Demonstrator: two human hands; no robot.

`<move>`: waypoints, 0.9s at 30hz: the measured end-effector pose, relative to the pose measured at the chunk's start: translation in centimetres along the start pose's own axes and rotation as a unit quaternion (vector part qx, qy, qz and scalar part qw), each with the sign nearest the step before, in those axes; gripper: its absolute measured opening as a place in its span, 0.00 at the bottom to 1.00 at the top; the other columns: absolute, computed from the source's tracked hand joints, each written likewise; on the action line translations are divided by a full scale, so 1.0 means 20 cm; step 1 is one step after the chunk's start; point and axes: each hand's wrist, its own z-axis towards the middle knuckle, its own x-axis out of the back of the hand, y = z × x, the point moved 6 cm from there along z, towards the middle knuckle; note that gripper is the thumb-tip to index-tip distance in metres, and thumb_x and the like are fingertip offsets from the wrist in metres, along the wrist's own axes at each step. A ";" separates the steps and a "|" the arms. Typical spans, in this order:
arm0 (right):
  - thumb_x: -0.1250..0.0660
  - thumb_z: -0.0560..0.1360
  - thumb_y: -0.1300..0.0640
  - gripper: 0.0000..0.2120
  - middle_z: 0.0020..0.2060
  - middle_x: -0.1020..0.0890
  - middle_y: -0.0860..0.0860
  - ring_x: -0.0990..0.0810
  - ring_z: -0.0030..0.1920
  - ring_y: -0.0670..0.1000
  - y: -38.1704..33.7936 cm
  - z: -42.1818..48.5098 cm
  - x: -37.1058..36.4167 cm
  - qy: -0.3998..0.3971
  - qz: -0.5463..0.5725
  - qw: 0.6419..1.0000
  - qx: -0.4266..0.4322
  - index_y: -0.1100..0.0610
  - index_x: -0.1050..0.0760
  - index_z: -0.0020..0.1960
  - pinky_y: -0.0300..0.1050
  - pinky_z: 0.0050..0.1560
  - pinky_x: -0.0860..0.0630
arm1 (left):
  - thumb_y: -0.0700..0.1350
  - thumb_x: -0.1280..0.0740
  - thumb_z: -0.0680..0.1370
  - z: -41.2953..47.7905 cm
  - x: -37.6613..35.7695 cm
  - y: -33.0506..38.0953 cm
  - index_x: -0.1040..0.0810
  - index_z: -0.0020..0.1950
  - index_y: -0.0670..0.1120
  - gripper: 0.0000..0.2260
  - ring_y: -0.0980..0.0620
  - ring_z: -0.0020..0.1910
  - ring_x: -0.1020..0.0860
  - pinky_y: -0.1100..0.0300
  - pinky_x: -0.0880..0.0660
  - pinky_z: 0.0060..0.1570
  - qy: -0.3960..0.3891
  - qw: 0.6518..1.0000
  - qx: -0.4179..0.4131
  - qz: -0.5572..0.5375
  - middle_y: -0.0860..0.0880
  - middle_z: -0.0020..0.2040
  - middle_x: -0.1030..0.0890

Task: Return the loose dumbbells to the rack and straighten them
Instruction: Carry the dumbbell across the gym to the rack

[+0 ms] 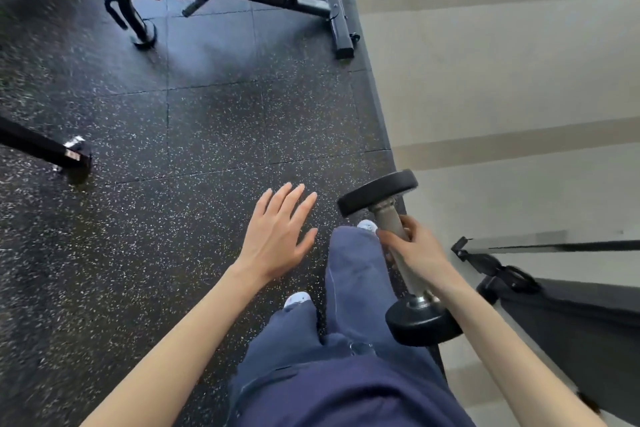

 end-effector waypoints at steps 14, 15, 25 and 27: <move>0.32 0.73 0.55 0.07 0.31 0.22 0.50 0.25 0.28 0.50 -0.47 0.95 0.91 0.022 -0.003 0.997 0.071 0.46 0.29 0.44 0.48 0.31 0.27 | 0.56 0.45 0.78 1.27 0.32 0.34 0.34 0.72 0.45 0.26 0.43 0.71 0.35 0.44 0.41 0.70 0.064 0.997 0.026 -0.016 0.43 0.71 0.31; 0.32 0.73 0.55 0.07 0.31 0.22 0.50 0.25 0.28 0.50 -0.48 0.99 0.96 0.024 -0.001 0.997 0.069 0.46 0.29 0.44 0.48 0.31 0.27 | 0.56 0.44 0.78 1.34 0.32 0.37 0.34 0.73 0.45 0.25 0.43 0.71 0.36 0.44 0.41 0.71 0.061 0.998 0.019 -0.017 0.43 0.71 0.31; 0.31 0.73 0.56 0.07 0.30 0.22 0.51 0.24 0.27 0.48 -0.54 1.47 1.23 0.014 -0.001 1.000 0.019 0.48 0.30 0.46 0.41 0.27 0.27 | 0.56 0.47 0.78 1.99 0.31 0.38 0.31 0.71 0.45 0.25 0.42 0.70 0.33 0.45 0.40 0.69 0.031 0.999 -0.013 -0.003 0.43 0.69 0.29; 0.32 0.74 0.57 0.07 0.31 0.22 0.51 0.24 0.28 0.49 -0.60 1.61 1.27 0.017 -0.006 1.000 0.014 0.52 0.29 0.49 0.41 0.27 0.27 | 0.56 0.47 0.78 2.14 0.31 0.35 0.31 0.71 0.46 0.25 0.42 0.70 0.33 0.44 0.40 0.69 0.025 1.000 -0.019 0.000 0.43 0.69 0.29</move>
